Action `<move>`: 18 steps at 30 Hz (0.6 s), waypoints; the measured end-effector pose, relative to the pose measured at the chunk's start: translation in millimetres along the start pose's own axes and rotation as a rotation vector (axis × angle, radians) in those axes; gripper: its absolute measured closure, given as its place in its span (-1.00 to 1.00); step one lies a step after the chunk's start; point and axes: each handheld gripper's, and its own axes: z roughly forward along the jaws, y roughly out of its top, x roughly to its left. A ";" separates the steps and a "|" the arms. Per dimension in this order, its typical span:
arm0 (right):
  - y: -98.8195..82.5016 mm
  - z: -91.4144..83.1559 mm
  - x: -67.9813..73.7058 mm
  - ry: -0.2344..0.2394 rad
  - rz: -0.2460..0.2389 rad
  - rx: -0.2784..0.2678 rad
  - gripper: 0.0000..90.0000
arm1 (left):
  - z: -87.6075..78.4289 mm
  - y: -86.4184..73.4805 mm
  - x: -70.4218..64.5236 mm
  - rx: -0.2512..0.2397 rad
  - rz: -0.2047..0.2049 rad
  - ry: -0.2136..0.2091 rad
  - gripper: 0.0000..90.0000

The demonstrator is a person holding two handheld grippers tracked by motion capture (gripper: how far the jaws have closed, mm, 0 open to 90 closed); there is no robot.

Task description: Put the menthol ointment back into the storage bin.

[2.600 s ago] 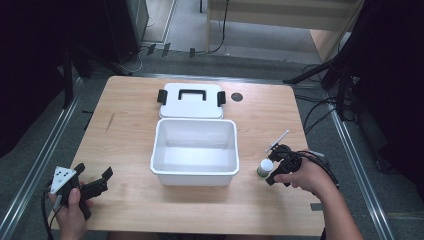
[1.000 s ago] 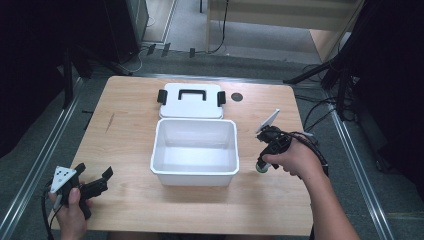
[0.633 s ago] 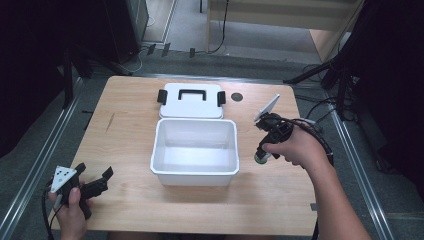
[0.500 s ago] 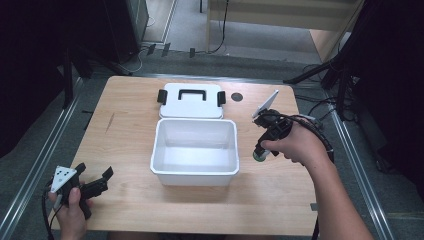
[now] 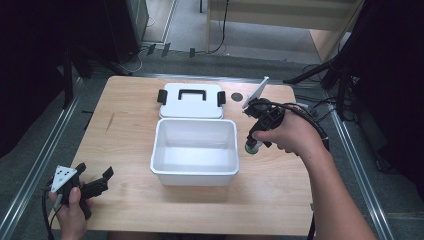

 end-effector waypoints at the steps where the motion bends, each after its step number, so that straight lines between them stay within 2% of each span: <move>1: 2.2 -1.7 2.4 0.002 -0.002 -0.002 0.15 | 0.0 0.0 -0.1 0.000 -0.001 0.000 -1.00; 8: 15.5 -5.6 18.1 0.009 -0.037 -0.005 0.15 | 0.1 0.0 -0.5 0.001 0.002 0.000 -1.00; 12: 22.3 -6.0 26.3 0.039 -0.055 -0.019 0.15 | 0.2 0.0 -0.3 0.002 0.003 -0.001 -1.00; 18: 28.7 0.4 34.4 0.032 -0.089 -0.012 0.15 | 0.5 0.1 -0.5 0.004 0.002 -0.003 -1.00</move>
